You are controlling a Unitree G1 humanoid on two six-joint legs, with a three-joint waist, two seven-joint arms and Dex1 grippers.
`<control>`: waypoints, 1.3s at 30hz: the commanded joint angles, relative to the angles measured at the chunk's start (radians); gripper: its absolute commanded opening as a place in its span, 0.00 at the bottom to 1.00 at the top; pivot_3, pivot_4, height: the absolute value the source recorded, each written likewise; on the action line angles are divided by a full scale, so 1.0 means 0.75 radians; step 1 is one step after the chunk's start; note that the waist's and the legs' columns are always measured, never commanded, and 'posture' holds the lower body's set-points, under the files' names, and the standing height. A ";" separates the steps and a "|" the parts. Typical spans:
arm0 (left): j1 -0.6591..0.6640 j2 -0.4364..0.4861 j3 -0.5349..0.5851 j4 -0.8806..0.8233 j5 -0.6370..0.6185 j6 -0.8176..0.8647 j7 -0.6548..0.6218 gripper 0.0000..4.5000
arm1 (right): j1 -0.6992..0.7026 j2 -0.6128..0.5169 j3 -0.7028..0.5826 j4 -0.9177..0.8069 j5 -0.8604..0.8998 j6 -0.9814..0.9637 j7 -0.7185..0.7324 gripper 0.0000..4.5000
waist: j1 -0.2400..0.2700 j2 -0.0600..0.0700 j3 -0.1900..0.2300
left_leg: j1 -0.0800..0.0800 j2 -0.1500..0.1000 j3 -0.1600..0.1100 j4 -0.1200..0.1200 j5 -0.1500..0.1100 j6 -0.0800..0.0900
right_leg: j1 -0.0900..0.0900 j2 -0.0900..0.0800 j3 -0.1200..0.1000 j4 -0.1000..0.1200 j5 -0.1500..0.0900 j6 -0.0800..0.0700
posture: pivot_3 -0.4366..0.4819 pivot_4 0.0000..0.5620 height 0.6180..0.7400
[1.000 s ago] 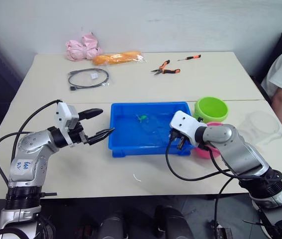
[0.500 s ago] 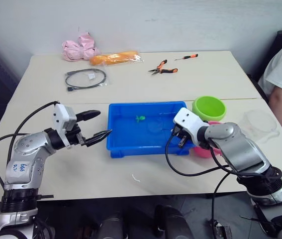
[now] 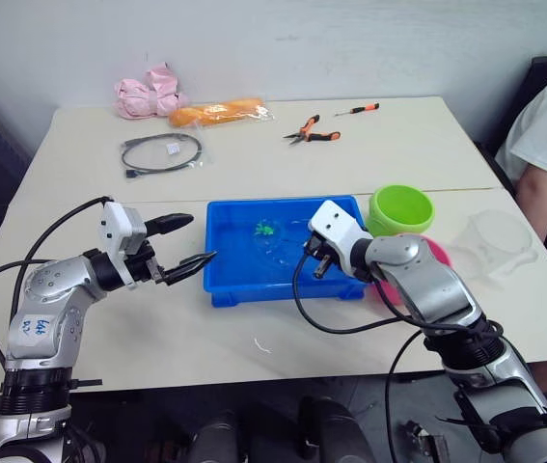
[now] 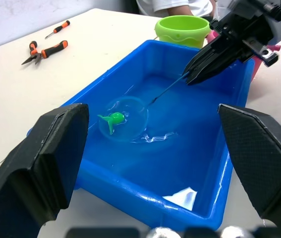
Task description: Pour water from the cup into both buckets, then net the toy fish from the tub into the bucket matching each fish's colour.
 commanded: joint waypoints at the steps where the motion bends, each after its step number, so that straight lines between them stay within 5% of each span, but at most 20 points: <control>1: -0.015 0.000 0.024 -0.020 -0.031 -0.011 0.002 0.99 | 0.043 -0.039 -0.114 -0.163 0.101 -0.032 0.069 0.00 | 0.000 0.000 0.000 | 0.000 0.000 0.000 0.000 0.000 0.000 | 0.000 0.000 0.000 0.000 0.000 0.000 | 0.48 0.27 1.00; 16: -0.165 -0.111 -0.056 -0.060 -0.105 0.072 0.030 0.99 | 0.611 -0.228 -0.585 -0.479 0.358 -0.236 0.146 0.00 | 0.006 0.000 0.000 | 0.000 -0.001 0.000 0.000 -0.001 0.002 | 0.002 0.001 0.000 -0.004 0.001 0.001 | 0.48 0.27 1.00; 25: -0.268 -0.175 -0.132 0.006 -0.095 0.085 -0.006 0.99 | 0.744 -0.333 -0.925 -0.581 0.518 -0.204 0.138 0.00 | 0.016 0.000 0.000 | 0.001 -0.001 0.000 0.000 -0.001 0.002 | 0.003 0.001 0.000 -0.006 0.001 0.001 | 0.48 0.27 1.00; 31: -0.303 -0.262 -0.196 0.011 -0.096 0.117 0.010 0.99 | 0.780 -0.408 -1.146 -0.409 0.473 -0.324 0.118 0.00 | 0.042 -0.001 0.000 | 0.002 -0.001 0.000 0.001 -0.001 0.002 | 0.003 0.002 0.001 -0.007 0.001 0.001 | 0.48 0.27 1.00; 39: -0.347 -0.345 -0.242 0.020 -0.083 0.159 0.052 0.99 | 0.816 -0.504 -1.094 0.005 0.118 -0.865 0.033 0.00 | 0.043 -0.001 0.000 | 0.002 -0.004 0.001 0.001 0.000 0.004 | 0.003 0.004 0.001 -0.006 0.001 0.002 | 0.48 0.27 1.00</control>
